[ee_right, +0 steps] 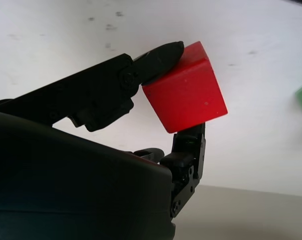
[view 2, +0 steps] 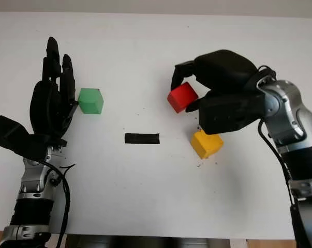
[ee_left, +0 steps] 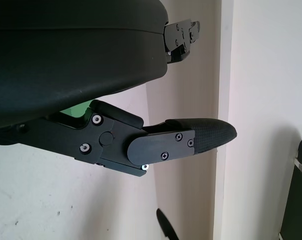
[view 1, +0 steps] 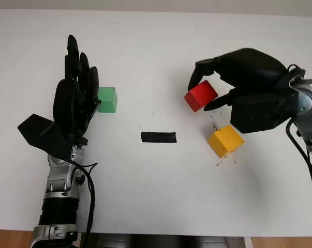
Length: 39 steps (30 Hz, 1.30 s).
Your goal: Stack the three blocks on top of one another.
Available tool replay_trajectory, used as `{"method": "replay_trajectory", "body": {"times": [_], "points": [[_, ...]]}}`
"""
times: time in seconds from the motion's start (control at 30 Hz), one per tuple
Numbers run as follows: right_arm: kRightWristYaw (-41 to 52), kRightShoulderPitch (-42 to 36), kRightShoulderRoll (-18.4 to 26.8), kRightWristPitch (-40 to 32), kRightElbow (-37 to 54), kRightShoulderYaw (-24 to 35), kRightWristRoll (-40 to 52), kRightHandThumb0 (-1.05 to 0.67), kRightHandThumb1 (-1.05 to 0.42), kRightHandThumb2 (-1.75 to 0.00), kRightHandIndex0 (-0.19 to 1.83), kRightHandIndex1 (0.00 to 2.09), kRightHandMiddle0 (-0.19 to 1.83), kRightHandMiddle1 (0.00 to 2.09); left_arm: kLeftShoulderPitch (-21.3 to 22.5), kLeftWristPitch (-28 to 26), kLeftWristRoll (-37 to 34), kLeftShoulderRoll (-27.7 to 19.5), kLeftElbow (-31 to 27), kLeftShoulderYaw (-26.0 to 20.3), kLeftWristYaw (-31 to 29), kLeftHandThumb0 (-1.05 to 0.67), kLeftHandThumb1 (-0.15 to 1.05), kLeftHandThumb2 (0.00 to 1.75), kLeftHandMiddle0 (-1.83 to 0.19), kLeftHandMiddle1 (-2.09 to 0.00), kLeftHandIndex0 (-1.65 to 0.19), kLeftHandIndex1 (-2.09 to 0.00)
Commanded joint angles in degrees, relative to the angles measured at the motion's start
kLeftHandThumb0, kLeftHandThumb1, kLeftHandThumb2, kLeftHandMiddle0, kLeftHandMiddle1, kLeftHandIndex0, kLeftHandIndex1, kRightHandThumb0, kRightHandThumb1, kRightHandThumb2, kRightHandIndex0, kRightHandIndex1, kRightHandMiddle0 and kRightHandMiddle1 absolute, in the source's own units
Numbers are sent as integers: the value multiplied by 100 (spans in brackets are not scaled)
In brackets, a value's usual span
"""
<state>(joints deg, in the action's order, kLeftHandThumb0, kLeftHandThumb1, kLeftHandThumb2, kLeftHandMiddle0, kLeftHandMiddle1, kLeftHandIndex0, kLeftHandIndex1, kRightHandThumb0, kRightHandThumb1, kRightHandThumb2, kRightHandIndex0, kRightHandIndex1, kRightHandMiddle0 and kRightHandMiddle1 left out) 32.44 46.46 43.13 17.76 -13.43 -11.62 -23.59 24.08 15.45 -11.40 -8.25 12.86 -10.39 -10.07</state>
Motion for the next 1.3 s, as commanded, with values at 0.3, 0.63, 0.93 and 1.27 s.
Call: {"method": "replay_trajectory", "body": {"times": [0.3, 0.63, 0.93, 1.27], "points": [[694, 265, -548, 207, 128, -202, 548, -43, -93, -5, 30, 4, 48, 134, -181, -120, -9, -32, -273, 23, -28, -69, 105, 54, 19, 0, 19, 0], [805, 418, -885, 664, -439, -564, 343, -46, -94, -6, 27, 3, 49, 136, -299, -326, 41, -35, -531, 40, 80, -70, 105, 54, 19, 0, 19, 0], [693, 496, -1143, 1000, -967, -716, 182, -46, -92, -5, 29, 5, 51, 140, -354, -444, -17, -2, -646, 37, 99, -70, 105, 52, 19, 0, 19, 0], [733, 549, -1131, 1277, -1226, -791, 111, -47, -91, -5, 29, 5, 51, 142, -371, -577, 5, -4, -762, 48, 142, -70, 105, 52, 19, 0, 19, 0]]}}
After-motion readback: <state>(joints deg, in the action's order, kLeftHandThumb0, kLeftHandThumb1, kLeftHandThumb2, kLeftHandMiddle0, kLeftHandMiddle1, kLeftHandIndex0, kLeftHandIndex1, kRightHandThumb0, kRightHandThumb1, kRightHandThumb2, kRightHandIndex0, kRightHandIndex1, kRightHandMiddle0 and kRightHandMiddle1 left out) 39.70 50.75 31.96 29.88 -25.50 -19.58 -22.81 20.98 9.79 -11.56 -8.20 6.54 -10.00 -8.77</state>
